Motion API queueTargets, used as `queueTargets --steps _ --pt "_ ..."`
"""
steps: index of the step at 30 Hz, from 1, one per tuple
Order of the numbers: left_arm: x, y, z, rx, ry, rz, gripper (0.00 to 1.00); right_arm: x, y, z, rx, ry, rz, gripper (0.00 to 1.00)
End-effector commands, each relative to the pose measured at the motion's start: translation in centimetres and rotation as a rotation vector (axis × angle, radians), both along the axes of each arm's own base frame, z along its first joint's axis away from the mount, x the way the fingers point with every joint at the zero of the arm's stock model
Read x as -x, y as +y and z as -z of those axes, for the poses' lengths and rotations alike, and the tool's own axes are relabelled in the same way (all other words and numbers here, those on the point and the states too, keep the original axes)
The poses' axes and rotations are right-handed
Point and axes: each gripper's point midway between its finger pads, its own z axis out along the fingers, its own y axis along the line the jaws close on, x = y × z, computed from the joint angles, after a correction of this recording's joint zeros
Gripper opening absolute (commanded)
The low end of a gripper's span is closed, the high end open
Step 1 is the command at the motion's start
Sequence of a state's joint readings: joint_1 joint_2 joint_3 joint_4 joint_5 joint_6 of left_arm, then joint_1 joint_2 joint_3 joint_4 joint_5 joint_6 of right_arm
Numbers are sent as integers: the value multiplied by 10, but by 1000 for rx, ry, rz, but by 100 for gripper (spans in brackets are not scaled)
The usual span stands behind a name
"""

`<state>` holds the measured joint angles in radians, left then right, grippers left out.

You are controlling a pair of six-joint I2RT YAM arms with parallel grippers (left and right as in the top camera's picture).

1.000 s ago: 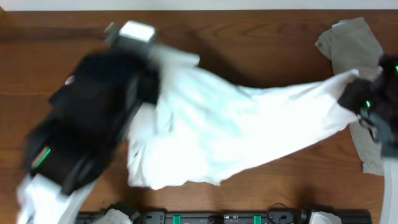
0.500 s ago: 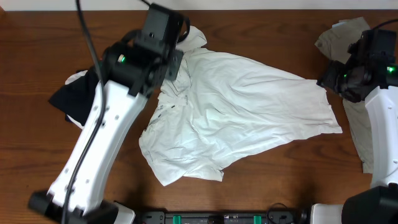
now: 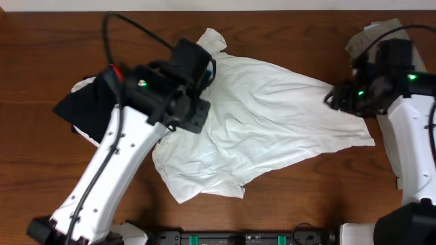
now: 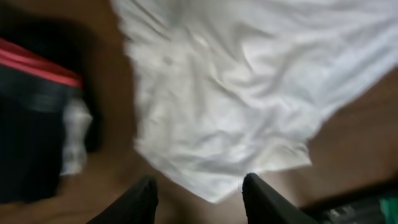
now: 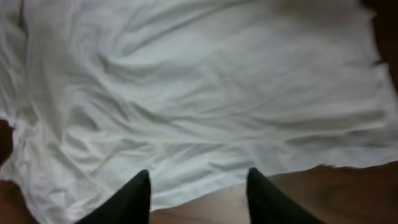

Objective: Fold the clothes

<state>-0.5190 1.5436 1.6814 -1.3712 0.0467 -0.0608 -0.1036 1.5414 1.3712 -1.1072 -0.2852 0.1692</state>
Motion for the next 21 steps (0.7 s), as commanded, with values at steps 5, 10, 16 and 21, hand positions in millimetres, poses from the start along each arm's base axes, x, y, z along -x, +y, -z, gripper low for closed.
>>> queueTargets --steps 5,10,16,21 --pt "47 -45 79 74 215 121 46 13 4 17 19 43 -25 59" --pt "71 -64 130 38 226 203 47 13 3 17 26 42 -23 59" --pt "72 -60 181 39 242 61 26 12 3 17 26 41 -23 60" --pt "63 -68 203 49 232 58 19 12 3 17 26 39 -23 60"
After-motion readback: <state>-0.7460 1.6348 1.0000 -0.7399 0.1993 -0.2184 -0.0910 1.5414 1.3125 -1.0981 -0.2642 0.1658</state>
